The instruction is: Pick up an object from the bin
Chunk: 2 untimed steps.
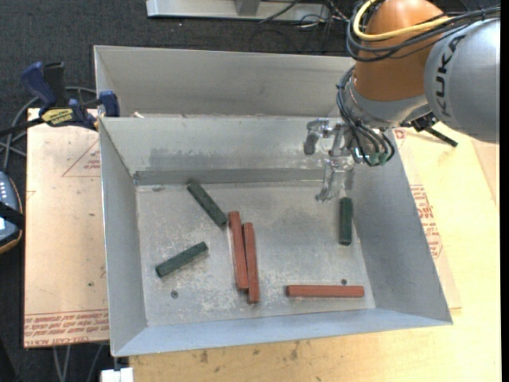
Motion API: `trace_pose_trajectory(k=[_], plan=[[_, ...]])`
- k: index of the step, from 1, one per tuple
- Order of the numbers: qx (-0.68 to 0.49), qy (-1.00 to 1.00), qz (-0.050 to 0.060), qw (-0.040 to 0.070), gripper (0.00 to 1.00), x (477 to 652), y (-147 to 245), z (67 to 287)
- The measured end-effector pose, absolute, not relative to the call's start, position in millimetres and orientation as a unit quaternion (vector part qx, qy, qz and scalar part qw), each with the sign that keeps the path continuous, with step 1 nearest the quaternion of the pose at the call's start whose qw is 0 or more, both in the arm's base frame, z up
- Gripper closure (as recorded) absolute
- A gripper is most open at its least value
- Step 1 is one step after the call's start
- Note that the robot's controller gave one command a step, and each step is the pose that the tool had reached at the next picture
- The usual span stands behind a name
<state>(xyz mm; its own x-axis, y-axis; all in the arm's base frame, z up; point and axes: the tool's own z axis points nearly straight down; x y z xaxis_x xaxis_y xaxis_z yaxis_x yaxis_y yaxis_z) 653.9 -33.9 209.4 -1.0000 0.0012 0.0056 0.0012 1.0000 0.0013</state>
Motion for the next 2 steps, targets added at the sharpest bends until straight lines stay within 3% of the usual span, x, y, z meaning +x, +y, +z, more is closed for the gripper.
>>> trace_pose_trajectory(k=[1, 2], plan=[[0.044, -0.999, 0.0, 0.002, 0.0, 602.3, -89.5, 188.0], [0.013, -1.0, -0.001, -0.001, 0.0, 574.1, -145.1, 66.9]])
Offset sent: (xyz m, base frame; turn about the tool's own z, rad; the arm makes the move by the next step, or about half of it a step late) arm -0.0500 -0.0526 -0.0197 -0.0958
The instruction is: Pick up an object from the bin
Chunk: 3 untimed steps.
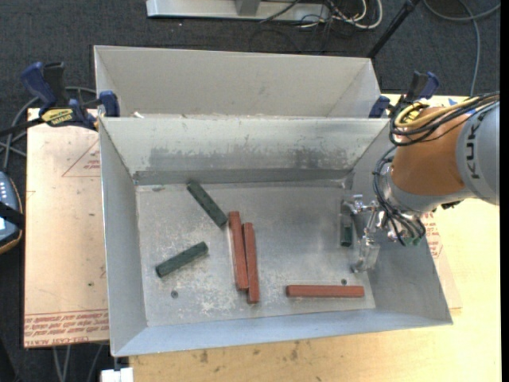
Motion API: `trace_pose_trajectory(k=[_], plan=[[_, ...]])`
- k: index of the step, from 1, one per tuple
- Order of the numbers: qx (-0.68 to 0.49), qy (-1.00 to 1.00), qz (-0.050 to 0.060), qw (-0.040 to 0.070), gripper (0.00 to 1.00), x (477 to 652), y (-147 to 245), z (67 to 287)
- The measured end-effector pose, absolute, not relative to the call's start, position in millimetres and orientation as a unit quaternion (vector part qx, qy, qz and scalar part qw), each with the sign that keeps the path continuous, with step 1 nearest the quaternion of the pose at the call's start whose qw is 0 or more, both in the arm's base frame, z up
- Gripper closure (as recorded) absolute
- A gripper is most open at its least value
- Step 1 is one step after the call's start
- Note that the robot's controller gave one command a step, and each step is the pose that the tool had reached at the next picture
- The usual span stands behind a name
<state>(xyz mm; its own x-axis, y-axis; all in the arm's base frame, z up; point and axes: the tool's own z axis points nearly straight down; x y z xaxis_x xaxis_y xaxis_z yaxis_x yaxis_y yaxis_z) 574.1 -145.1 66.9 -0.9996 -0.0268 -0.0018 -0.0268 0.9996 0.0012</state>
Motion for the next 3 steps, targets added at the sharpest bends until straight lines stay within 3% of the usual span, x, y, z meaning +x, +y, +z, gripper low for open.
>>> trace_pose_trajectory(k=[1, 2, 3], plan=[[-0.275, 0.962, -0.001, 0.004, 0.0, 617.6, -143.0, 90.8], [-0.566, 0.824, 0.01, 0.005, 0.0, 631.8, -124.6, 72.4], [-0.565, 0.825, 0.005, 0.007, 1.0, 632.7, -129.3, 72.7]])
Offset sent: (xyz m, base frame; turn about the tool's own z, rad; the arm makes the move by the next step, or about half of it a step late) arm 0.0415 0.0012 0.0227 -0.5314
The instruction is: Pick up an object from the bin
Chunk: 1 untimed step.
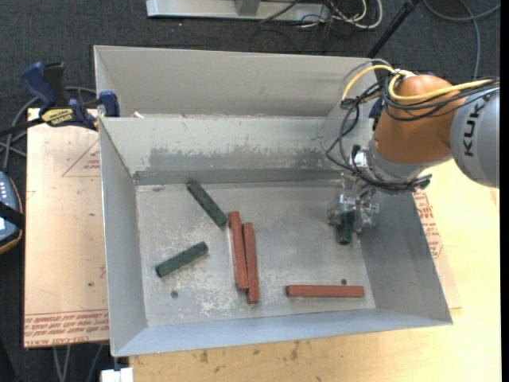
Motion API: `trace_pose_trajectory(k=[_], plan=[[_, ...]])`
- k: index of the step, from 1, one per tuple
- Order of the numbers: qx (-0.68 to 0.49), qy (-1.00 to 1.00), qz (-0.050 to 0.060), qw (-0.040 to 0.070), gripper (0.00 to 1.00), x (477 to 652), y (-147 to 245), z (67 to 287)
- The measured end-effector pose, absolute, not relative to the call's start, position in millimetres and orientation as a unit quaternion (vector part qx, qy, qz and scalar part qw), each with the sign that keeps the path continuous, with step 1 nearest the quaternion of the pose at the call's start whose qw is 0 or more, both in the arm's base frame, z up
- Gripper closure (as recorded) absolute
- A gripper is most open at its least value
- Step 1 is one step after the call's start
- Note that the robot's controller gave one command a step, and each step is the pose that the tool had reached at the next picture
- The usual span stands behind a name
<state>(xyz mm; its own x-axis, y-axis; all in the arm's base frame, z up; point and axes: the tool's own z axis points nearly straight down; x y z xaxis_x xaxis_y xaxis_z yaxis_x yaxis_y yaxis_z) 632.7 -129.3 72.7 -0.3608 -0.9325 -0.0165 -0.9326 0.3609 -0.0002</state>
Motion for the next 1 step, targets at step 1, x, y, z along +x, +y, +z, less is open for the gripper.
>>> trace_pose_trajectory(k=[1], plan=[[-0.538, 0.843, -0.003, 0.005, 1.0, 648.2, -125.0, 234.5]])
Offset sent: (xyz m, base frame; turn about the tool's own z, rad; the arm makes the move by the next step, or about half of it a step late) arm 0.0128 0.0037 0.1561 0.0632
